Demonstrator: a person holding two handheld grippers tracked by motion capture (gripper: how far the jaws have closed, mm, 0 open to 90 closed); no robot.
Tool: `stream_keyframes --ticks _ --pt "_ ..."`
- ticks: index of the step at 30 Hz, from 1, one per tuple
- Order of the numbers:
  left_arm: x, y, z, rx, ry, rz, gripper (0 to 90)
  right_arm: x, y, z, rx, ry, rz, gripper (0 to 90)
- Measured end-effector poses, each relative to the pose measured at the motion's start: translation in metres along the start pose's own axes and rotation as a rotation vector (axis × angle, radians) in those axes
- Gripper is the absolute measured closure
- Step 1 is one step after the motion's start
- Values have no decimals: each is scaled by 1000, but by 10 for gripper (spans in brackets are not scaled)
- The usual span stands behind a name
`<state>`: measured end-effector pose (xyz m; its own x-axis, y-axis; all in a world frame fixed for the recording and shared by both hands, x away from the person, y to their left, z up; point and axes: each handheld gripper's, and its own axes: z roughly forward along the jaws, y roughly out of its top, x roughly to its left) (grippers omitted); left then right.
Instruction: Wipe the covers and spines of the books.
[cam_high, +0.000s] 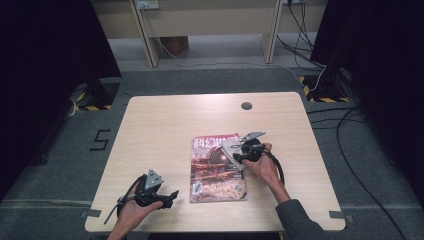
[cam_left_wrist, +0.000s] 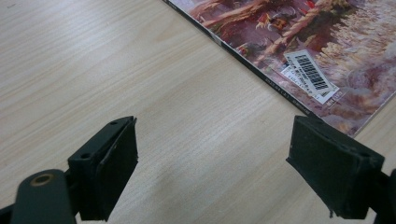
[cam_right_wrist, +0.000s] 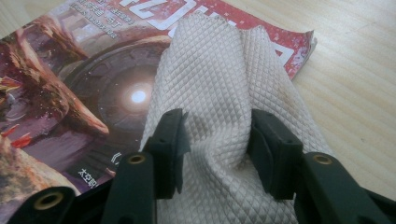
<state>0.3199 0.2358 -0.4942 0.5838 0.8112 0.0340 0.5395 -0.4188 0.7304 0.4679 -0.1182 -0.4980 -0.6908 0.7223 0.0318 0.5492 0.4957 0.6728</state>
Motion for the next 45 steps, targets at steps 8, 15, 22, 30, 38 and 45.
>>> stream_keyframes --ticks 8,15,22,30,38,45 --pt "1 0 0 0 4 1 149 0 0 -4 -1 -38 -69 823" --pt "1 0 -1 -1 3 3 149 -8 6 -33 -75 -62 -67 830" --pt "1 0 -1 -1 3 3 149 -30 -8 -76 -117 -128 -31 829" --pt "1 1 -1 -1 3 4 149 -48 -44 -98 -75 -178 5 828" --pt "0 1 0 -6 2 1 149 -45 -63 -82 31 -161 3 817" --pt "-1 1 0 -1 -1 5 149 -44 -67 -72 68 -171 15 616"
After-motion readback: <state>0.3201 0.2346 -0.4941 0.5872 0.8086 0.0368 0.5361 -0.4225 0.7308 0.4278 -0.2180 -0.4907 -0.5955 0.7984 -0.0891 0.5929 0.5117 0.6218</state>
